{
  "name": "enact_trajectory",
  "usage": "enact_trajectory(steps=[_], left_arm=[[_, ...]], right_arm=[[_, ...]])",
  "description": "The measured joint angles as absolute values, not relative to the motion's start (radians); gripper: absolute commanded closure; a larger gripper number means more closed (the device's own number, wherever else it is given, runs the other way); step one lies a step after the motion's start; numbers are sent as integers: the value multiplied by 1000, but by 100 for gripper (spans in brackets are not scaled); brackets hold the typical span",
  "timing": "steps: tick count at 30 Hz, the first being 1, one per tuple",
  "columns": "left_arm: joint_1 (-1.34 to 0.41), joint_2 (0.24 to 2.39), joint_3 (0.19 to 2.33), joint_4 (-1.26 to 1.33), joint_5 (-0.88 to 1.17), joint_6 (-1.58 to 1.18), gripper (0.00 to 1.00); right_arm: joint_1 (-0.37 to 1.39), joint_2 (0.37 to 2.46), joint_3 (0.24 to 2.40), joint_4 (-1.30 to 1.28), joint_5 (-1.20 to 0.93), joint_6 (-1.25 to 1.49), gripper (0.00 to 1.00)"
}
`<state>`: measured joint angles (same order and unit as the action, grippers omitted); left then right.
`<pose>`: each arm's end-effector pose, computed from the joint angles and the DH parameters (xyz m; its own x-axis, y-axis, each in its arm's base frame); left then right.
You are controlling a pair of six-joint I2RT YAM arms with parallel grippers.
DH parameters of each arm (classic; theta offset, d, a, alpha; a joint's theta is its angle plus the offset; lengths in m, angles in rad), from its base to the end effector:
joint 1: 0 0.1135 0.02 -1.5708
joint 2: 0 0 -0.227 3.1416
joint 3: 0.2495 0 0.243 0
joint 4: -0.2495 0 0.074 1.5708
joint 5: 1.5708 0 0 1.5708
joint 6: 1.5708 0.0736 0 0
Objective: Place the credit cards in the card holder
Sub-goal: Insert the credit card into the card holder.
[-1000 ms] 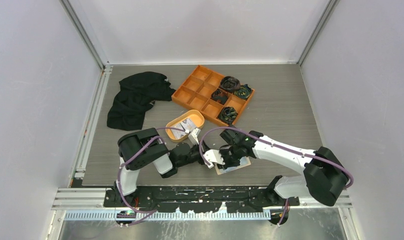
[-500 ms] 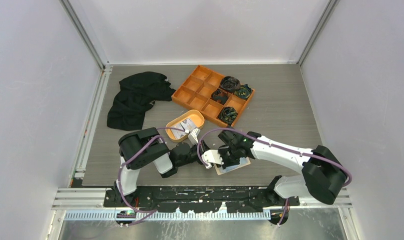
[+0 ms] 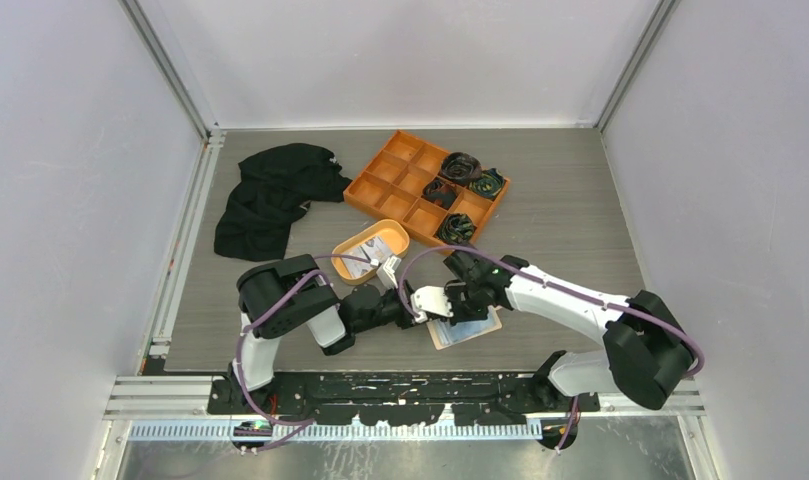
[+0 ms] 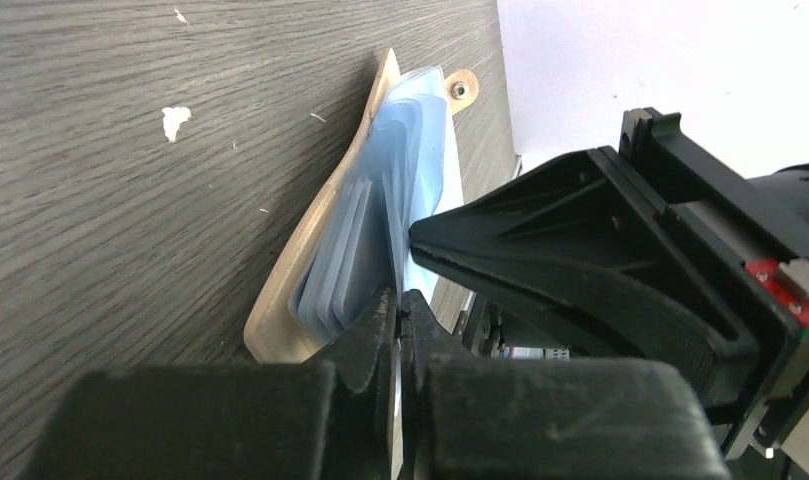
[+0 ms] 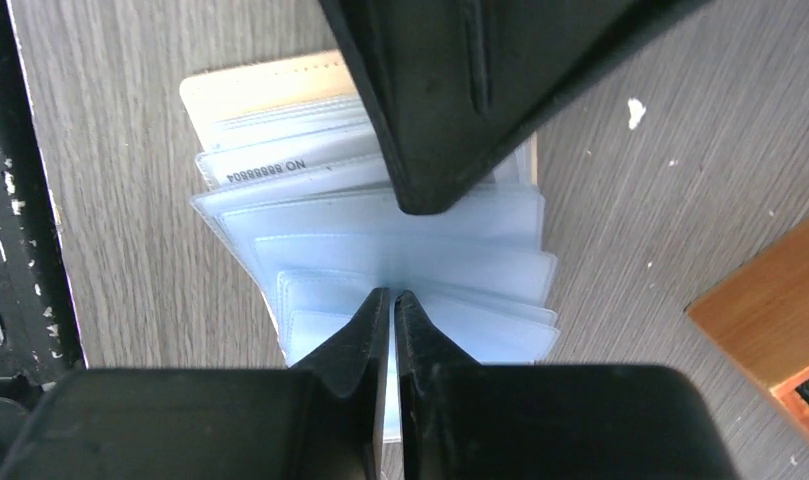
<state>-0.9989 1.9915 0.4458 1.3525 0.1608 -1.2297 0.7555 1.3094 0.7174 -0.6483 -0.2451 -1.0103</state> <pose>0.1646 -0.2776 0.0587 -0.8971 -0.3249 -0.2993 0.2082 0.2867 -0.9351 0.1606 0.1758 0.1136 0.2459 -0.8972 -0.3669 -0.9673 -0.2026 -0.1528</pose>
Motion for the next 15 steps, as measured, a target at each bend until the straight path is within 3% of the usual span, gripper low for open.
enact_trajectory(steps=[4, 9, 15], left_arm=[[-997, 1997, 447, 1356, 165, -1231, 100], [-994, 1999, 448, 1357, 174, -1232, 100], [-993, 2000, 463, 1357, 187, -1235, 100]], right_arm=[[723, 1305, 730, -660, -242, -983, 85], [679, 1215, 744, -674, -353, -955, 74], [707, 1124, 740, -675, -554, -980, 84]])
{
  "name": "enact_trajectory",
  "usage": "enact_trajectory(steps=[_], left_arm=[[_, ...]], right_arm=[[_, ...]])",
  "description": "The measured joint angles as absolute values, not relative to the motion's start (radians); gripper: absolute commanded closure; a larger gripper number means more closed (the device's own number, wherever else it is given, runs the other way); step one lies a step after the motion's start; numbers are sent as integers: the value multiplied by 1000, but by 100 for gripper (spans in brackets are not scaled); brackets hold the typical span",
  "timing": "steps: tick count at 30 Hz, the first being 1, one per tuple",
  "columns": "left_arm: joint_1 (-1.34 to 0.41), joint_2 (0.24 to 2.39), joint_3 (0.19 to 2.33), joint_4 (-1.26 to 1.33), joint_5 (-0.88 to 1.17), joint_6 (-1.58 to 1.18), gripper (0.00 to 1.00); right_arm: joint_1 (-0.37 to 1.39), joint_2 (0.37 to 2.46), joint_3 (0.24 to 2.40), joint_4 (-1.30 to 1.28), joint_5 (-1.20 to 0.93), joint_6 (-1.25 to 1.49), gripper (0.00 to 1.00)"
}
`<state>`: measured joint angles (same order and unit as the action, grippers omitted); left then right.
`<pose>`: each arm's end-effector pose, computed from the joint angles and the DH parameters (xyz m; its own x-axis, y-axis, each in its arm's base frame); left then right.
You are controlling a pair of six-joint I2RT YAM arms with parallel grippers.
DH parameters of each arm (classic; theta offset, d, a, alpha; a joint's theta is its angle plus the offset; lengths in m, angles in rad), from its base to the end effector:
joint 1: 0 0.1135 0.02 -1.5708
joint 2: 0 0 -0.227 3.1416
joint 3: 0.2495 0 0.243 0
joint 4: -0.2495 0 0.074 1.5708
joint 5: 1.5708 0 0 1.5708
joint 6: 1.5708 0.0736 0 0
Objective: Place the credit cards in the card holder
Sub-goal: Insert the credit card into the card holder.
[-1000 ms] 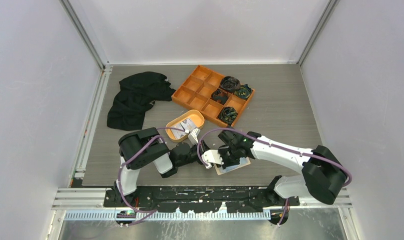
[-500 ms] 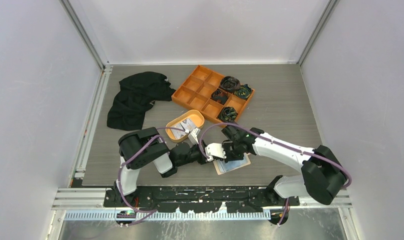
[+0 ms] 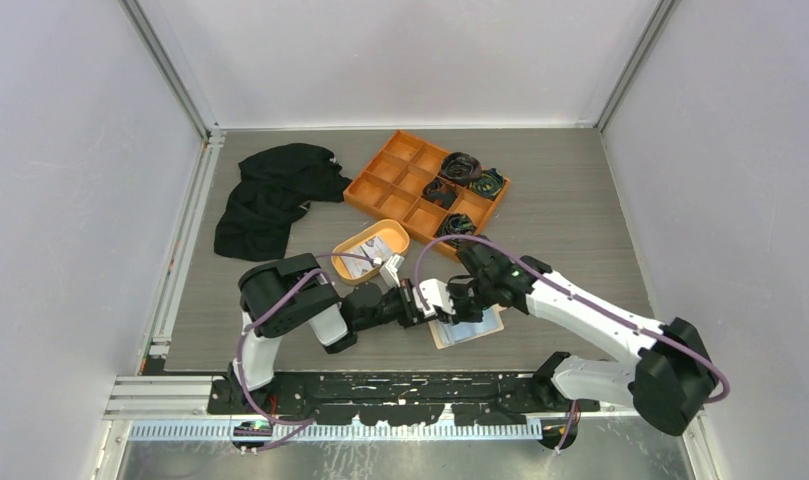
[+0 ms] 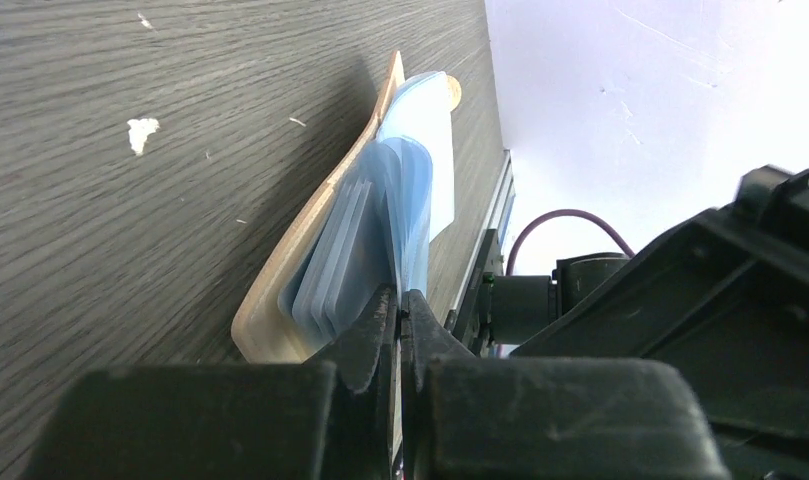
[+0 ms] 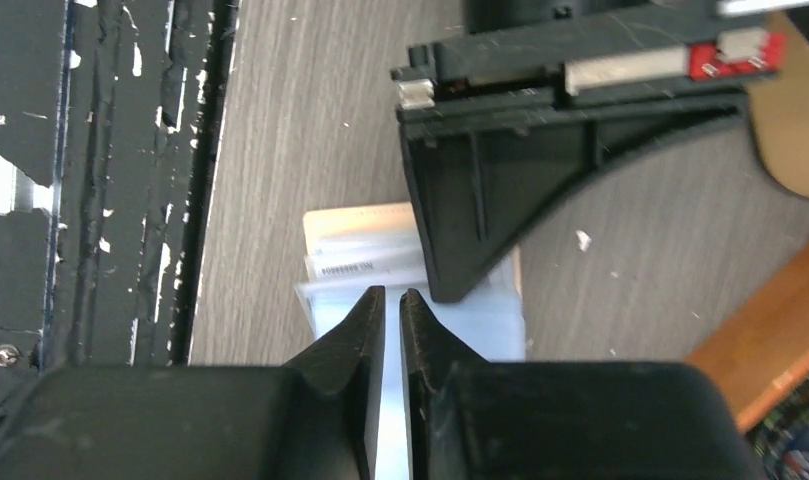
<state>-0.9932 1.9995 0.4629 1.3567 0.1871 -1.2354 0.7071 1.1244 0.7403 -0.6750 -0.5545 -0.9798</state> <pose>0.1667 -0.2809 0.0605 -0.9038 -0.3125 -0.2924 0.2116 0.2677 -0.9400 0.1494 0.1787 0.1666 0.2520 -0.7132 -0.6540 -0.9674 -0.2035 -0.1508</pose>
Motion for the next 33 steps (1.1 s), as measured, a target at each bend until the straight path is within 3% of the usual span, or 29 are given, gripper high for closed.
enact_trajectory(steps=[8, 24, 33], left_arm=[[-993, 2014, 475, 1357, 197, -1248, 100], [-992, 2018, 475, 1356, 202, -1249, 100], [-991, 2020, 475, 1347, 201, -1246, 87]], right_arm=[[794, 1264, 729, -603, -497, -949, 87], [798, 1283, 701, -570, -414, -956, 88], [799, 1297, 695, -561, -366, -960, 89]])
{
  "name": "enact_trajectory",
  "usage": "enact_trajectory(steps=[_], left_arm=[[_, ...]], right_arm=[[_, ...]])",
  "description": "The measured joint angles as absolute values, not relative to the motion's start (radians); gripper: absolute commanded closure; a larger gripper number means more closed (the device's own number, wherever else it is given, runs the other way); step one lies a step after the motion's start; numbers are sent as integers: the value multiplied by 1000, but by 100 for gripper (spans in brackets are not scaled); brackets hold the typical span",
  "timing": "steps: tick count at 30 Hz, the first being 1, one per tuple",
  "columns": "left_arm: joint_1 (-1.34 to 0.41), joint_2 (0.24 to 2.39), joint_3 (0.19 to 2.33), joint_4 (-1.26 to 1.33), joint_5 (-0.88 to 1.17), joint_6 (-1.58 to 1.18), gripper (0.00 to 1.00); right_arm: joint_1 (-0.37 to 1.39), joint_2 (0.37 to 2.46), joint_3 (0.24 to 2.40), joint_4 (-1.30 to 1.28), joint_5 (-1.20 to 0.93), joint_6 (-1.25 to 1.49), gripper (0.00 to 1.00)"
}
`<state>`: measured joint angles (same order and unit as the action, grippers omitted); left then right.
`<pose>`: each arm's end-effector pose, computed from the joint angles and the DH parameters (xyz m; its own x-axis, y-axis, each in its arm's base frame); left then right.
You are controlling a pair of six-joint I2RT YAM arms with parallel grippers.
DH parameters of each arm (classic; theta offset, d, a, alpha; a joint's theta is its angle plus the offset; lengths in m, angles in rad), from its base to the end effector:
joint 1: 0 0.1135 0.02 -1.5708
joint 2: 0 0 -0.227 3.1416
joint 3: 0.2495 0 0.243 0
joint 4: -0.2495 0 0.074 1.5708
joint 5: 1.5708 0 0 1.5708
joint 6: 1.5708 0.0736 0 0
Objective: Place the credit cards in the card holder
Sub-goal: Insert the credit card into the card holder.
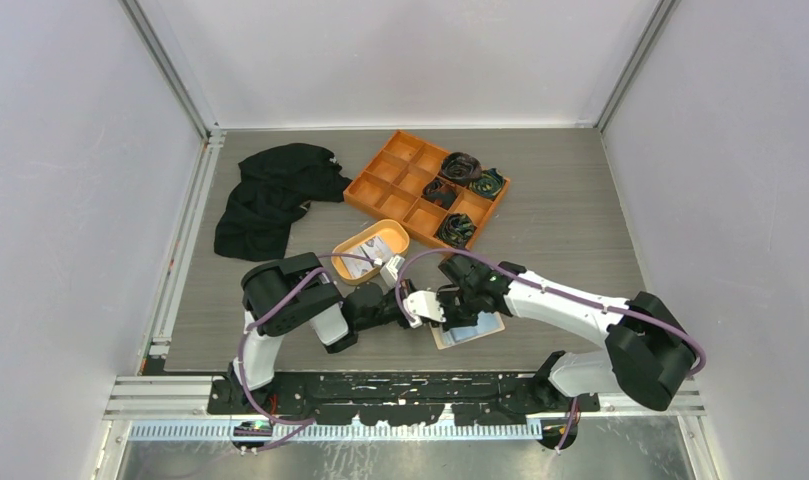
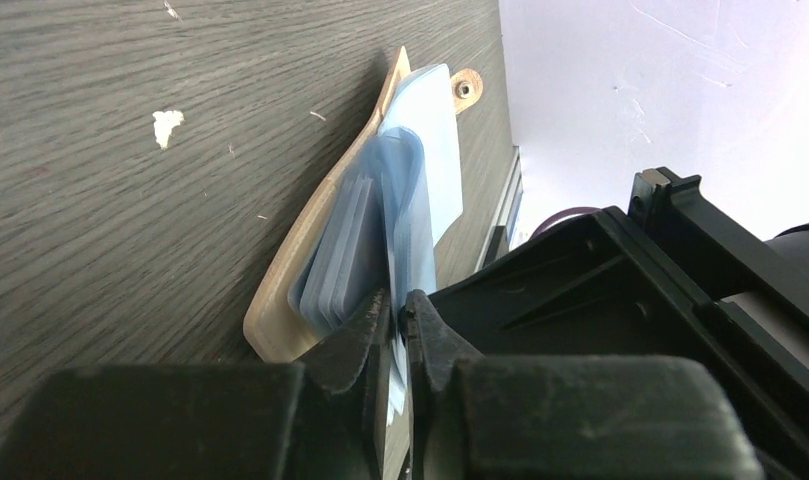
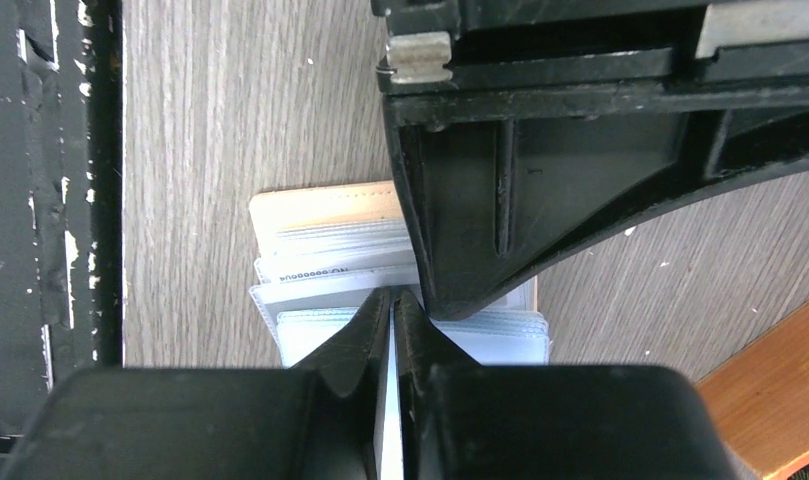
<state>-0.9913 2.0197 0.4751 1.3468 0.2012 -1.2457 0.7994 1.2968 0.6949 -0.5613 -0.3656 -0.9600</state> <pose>0.1673 -0.2824 0.0555 -0.9130 -0.3006 -0.2760 0.1942 0.2748 -0.9417 0.1507 0.1927 0.1171 0.2623 -0.8276 -0.4962 -0.9650 -0.2241 -0.1365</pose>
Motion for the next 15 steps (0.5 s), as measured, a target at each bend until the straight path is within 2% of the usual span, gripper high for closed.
enact_trajectory(steps=[10, 15], left_arm=[[-990, 2020, 475, 1349, 202, -1246, 84], [-990, 2020, 475, 1357, 203, -1246, 93]], right_arm=[[744, 1300, 692, -574, -322, -967, 89], [674, 1295, 692, -587, -315, -971, 89]])
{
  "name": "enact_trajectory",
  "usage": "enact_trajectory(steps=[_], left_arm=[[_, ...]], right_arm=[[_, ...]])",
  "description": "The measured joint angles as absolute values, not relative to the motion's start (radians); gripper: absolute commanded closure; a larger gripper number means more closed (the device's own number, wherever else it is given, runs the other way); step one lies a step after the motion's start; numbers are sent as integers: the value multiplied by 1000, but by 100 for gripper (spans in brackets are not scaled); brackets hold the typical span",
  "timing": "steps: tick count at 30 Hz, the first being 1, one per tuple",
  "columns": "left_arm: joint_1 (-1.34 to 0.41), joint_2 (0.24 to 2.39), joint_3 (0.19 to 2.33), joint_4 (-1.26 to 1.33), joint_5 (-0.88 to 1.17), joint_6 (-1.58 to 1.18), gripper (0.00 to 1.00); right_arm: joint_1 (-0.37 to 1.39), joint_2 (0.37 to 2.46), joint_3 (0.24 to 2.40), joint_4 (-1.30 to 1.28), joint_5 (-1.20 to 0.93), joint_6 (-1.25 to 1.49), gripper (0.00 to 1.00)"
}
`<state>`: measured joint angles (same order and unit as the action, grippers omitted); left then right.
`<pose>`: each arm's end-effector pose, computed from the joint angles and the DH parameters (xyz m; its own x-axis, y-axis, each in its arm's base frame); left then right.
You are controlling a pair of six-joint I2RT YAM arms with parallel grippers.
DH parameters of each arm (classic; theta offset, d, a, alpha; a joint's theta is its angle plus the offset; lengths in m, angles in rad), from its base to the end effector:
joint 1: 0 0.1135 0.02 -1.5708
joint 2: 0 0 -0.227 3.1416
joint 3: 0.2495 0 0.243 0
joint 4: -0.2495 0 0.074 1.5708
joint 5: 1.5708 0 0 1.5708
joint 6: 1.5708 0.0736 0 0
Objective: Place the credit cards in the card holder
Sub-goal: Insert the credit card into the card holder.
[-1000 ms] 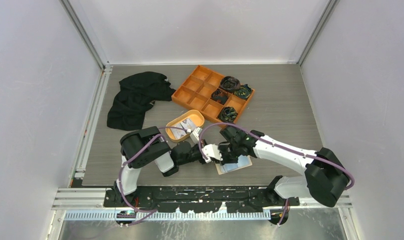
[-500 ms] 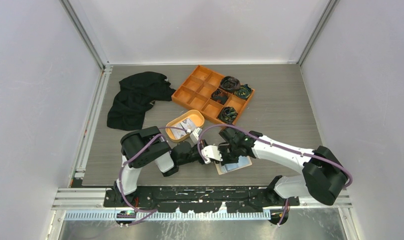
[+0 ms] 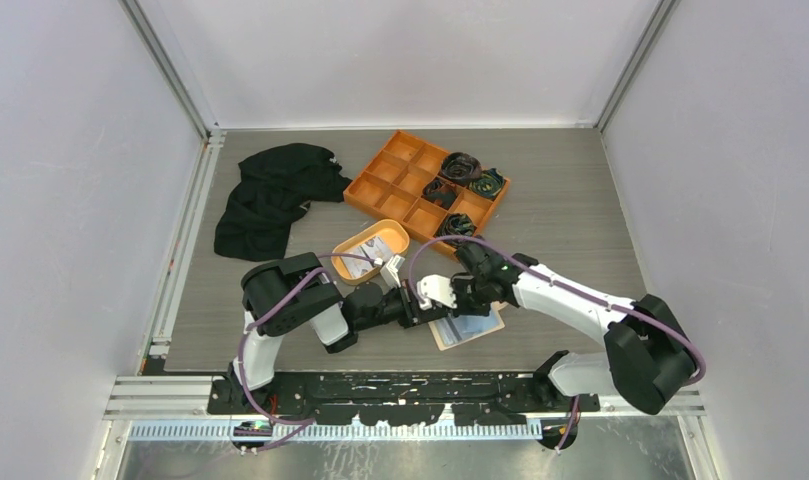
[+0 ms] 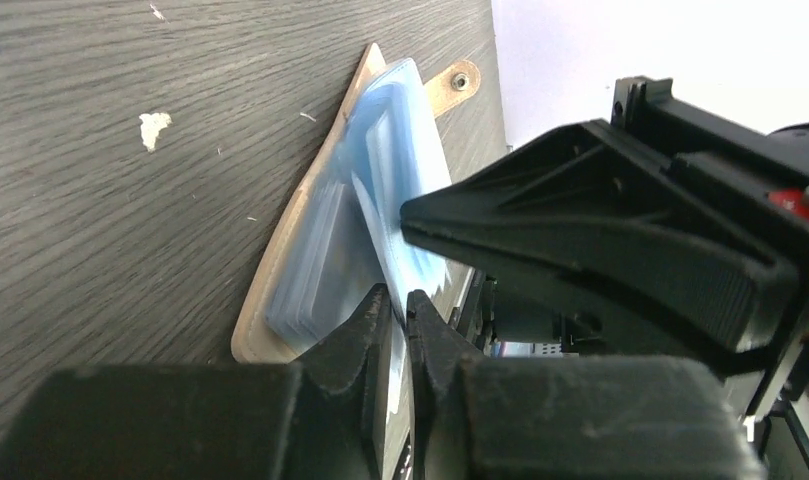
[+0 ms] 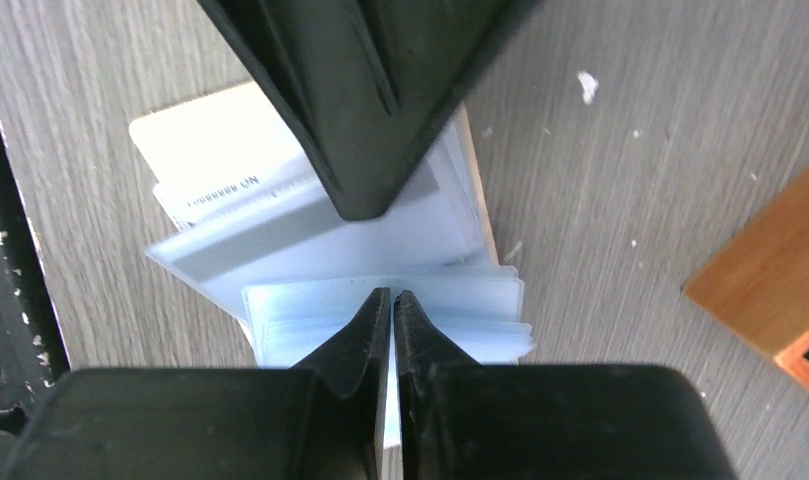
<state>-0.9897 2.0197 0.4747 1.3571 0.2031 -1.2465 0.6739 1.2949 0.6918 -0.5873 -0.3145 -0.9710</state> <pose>0.1677 -0.2824 0.0569 -0.9118 -0.3029 -0.2773 0.1983 0.2665 -0.9432 0.1730 0.1673 0.1141 0.1544 -0.8813 -0.4467 -0.9845 -0.0993 -0.1444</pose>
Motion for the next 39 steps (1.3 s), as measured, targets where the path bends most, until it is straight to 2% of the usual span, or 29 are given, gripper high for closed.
enact_trajectory(steps=[3, 10, 15, 17, 20, 23, 28, 31, 35, 39], left_arm=[[-989, 2020, 475, 1357, 205, -1248, 97], [-986, 2020, 475, 1357, 207, -1249, 97], [-986, 2020, 475, 1357, 209, -1249, 100], [-986, 2022, 475, 1357, 210, -1250, 100], [-986, 2026, 475, 1357, 211, -1250, 100], [-986, 2029, 476, 1357, 212, -1250, 100], [-986, 2030, 477, 1357, 213, -1250, 100], [-985, 2030, 477, 1357, 212, -1250, 100], [-981, 2029, 477, 1355, 212, -1249, 96], [-980, 2001, 474, 1316, 210, -1234, 81]], right_arm=[[635, 1279, 692, -595, -311, -971, 89], [573, 1249, 692, -584, -239, -937, 87], [528, 1180, 694, -583, -278, -893, 71], [521, 1117, 693, -587, -366, -892, 69], [536, 1064, 692, -587, -488, -891, 72], [570, 1116, 695, -582, -534, -884, 75], [627, 1303, 706, -598, -468, -883, 82], [638, 1345, 728, -629, -393, -883, 82], [608, 1327, 767, -656, -302, -880, 82], [509, 1269, 797, -683, -274, -863, 80]])
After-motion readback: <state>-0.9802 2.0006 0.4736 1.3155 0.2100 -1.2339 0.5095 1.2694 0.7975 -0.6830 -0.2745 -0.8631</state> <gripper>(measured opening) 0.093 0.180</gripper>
